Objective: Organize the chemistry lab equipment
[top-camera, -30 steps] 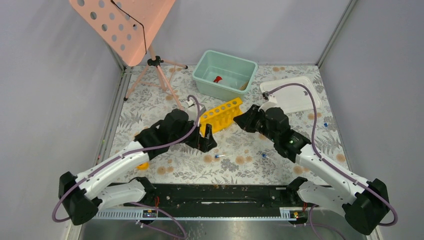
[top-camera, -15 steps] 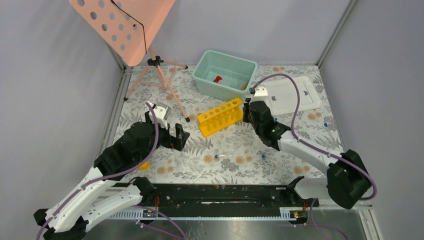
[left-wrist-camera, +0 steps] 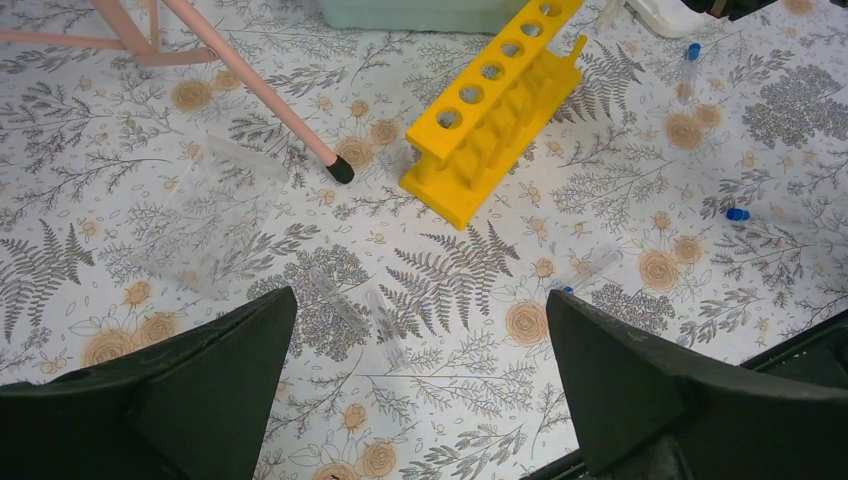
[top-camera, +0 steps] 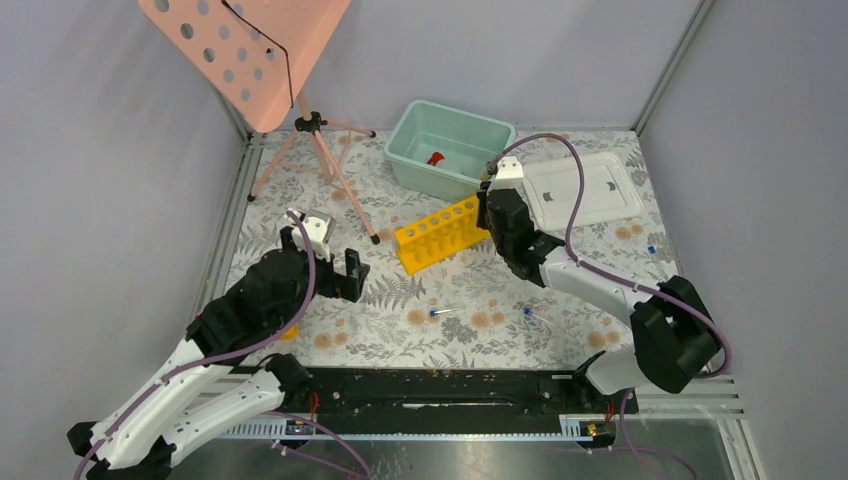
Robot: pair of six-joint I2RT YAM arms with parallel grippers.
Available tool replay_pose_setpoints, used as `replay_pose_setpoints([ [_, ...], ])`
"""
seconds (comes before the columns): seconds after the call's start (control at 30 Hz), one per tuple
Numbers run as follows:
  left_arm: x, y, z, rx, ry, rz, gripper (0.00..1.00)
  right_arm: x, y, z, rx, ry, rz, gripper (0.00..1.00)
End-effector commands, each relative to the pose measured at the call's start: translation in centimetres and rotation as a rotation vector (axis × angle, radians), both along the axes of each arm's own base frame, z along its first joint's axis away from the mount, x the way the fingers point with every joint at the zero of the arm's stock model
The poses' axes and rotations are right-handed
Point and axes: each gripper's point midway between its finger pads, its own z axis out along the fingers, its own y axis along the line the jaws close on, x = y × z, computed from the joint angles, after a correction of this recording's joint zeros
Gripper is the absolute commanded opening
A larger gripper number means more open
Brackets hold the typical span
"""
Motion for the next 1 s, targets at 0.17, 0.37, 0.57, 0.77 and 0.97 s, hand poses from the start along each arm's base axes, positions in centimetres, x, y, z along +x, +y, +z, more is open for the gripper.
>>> replay_pose_setpoints([
  [0.17,0.6,0.3,0.8,-0.005,-0.041,0.023,0.99,2.1,0.4,2.1,0.002,-0.076,-0.052,0.19],
  [0.37,0.6,0.4,0.8,-0.002,-0.043,0.029,0.99,2.3,0.5,1.0,0.011,-0.054,-0.052,0.19],
  [0.57,0.6,0.3,0.6,0.001,-0.038,0.026,0.99,2.4,0.8,-0.6,0.018,-0.025,-0.048,0.19],
  [0.77,0.6,0.4,0.6,0.000,-0.039,0.028,0.99,2.6,0.8,-1.6,0.012,-0.012,-0.055,0.19],
  [0.97,0.6,0.4,0.6,0.000,-0.041,0.031,0.99,2.8,0.5,-2.3,0.002,-0.001,-0.060,0.19],
])
